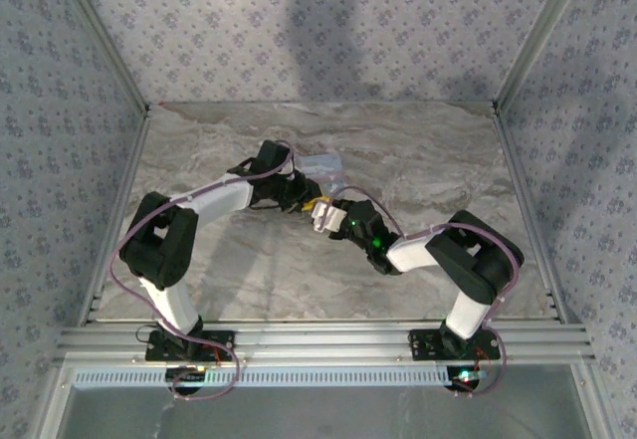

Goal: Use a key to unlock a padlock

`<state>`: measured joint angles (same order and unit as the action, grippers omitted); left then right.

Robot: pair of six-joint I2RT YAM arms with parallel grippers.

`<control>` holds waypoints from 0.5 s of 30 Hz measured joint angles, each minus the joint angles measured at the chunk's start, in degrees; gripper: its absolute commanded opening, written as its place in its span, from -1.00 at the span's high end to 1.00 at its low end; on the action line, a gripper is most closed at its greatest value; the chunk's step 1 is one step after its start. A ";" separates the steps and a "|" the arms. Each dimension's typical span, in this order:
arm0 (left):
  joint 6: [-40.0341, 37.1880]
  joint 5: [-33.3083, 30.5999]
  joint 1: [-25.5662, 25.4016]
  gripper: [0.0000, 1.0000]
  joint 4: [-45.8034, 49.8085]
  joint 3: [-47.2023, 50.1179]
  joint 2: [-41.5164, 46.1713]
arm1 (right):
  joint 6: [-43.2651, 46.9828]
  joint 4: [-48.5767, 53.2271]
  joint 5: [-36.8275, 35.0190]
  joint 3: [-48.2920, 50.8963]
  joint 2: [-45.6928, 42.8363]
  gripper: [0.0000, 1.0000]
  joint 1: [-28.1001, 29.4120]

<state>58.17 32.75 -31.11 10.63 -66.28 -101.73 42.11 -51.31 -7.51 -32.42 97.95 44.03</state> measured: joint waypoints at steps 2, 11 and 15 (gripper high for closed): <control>0.00 -0.02 0.00 0.70 -0.11 0.00 0.00 | -1.51 -0.04 0.83 0.00 0.00 1.00 -0.35; 0.00 -0.22 0.00 0.71 -0.44 0.00 0.00 | -10.64 -0.11 6.99 0.00 -0.02 1.00 -2.86; 0.04 -0.20 -0.02 0.71 -0.90 0.00 0.00 | -15.10 -0.15 10.73 0.00 -0.02 1.00 -4.42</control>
<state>58.22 32.56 -31.14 9.74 -66.28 -101.73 27.00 -51.46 3.22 -32.42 97.93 39.62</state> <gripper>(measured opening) 0.227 0.039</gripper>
